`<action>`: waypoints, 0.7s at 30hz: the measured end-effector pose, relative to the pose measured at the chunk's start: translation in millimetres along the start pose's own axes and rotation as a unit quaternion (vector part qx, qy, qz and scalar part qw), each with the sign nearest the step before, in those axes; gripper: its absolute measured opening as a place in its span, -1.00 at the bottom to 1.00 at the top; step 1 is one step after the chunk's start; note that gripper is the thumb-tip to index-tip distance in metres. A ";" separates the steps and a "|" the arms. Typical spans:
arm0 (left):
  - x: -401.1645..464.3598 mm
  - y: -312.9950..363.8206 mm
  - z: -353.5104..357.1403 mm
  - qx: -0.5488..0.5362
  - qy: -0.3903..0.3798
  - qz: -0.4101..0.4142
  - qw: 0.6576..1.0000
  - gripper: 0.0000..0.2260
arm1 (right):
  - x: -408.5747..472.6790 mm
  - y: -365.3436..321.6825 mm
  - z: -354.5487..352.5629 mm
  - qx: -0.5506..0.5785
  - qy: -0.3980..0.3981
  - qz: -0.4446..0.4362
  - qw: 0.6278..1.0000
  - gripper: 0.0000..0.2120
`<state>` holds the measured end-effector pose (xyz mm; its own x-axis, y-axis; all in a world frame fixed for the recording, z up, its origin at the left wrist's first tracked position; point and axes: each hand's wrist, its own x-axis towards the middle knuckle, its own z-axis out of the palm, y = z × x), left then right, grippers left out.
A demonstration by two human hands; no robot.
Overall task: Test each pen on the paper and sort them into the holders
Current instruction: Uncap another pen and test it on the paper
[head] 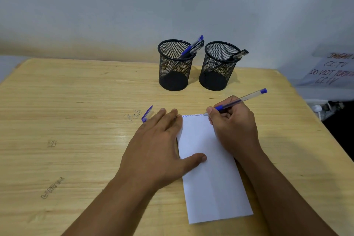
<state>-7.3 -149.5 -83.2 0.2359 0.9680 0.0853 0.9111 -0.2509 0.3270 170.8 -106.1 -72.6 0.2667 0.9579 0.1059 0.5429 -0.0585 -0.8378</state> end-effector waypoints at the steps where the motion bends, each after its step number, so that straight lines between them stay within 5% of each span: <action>1: -0.2 0.2 -0.4 -0.001 0.000 0.000 1.000 -0.07 | 0.4 -0.1 0.0 -0.003 -0.001 0.001 1.000 -0.83; 21: 0.5 1.0 0.2 0.001 0.005 0.003 1.000 -0.07 | -1.3 0.2 -0.1 -0.031 -0.005 -0.023 0.999 -0.85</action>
<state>-6.3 -149.2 -83.0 0.2372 0.9666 0.0972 0.9103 -0.2561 0.3251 170.6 -107.3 -72.8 0.2330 0.9628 0.1372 0.6030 -0.0324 -0.7971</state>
